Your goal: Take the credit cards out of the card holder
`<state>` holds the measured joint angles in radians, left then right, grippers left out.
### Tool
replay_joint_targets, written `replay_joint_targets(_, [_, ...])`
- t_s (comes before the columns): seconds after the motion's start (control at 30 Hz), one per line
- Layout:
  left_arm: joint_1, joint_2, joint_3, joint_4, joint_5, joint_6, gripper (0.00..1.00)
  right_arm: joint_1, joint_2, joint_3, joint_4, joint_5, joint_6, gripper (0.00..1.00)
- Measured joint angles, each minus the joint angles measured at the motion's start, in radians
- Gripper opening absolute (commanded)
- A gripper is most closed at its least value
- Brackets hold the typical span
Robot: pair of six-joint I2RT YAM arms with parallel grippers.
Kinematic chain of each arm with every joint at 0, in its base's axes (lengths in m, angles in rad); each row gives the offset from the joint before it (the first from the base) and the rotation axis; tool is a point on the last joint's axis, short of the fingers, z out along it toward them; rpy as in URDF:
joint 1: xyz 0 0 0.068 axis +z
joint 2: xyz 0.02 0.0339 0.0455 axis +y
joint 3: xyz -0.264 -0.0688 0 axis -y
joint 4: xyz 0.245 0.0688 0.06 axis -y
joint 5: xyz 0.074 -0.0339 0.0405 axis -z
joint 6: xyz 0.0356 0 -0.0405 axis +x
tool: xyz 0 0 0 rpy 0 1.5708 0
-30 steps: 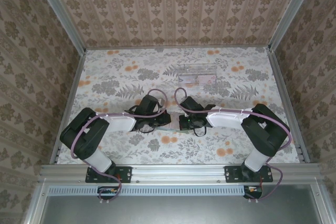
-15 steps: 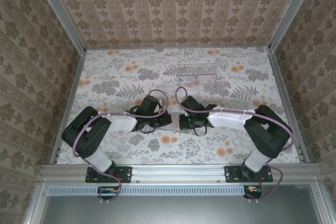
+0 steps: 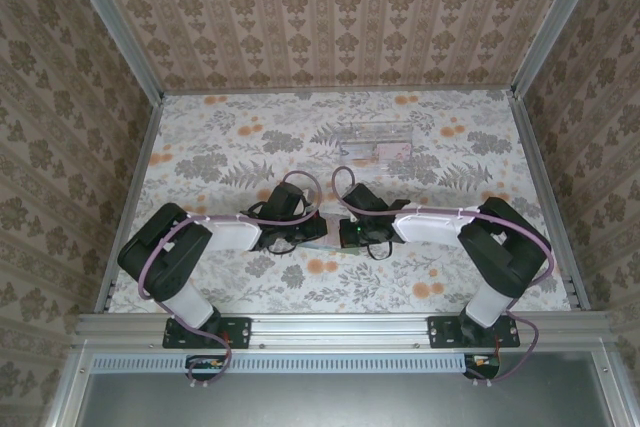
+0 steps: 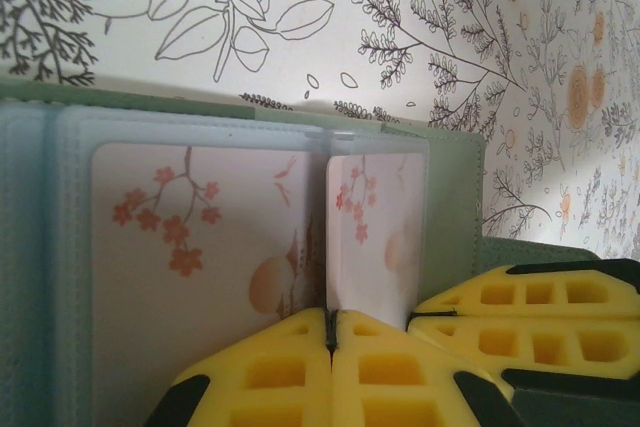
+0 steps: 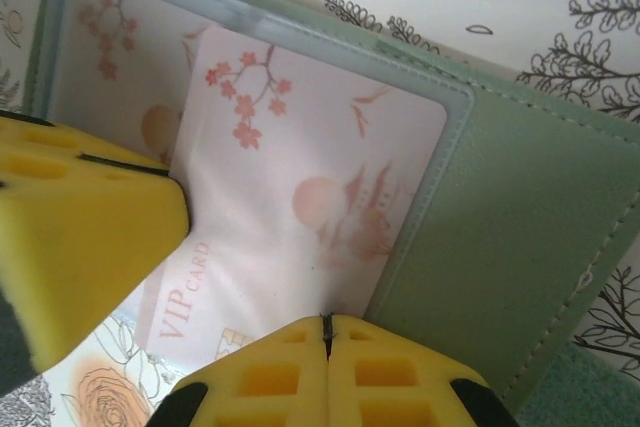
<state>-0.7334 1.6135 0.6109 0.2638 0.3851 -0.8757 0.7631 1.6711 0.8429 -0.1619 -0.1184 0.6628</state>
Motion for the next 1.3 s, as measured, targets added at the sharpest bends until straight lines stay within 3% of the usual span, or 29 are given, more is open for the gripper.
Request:
replay_joint_targets(0.13, [0.0, 0.0, 0.0, 0.003, 0.0, 0.001, 0.17, 0.0, 0.0, 0.0, 0.0, 0.0, 0.003, 0.0])
replay_joint_targets(0.33, [-0.005, -0.005, 0.0, 0.008, -0.001, 0.0, 0.18, 0.0, 0.0, 0.0, 0.0, 0.001, 0.003, 0.0])
replay_joint_targets(0.73, [0.008, -0.012, -0.01, 0.006, -0.003, 0.0, 0.08, 0.0, 0.0, 0.0, 0.0, 0.001, 0.003, 0.0])
replay_joint_targets(0.87, [0.008, -0.012, -0.011, 0.006, -0.004, -0.006, 0.0, 0.0, 0.0, 0.0, 0.0, 0.001, 0.003, 0.0])
replay_joint_targets(1.3, [0.04, -0.028, -0.027, 0.002, 0.006, -0.001, 0.0, 0.0, 0.0, 0.0, 0.0, 0.001, 0.003, 0.0])
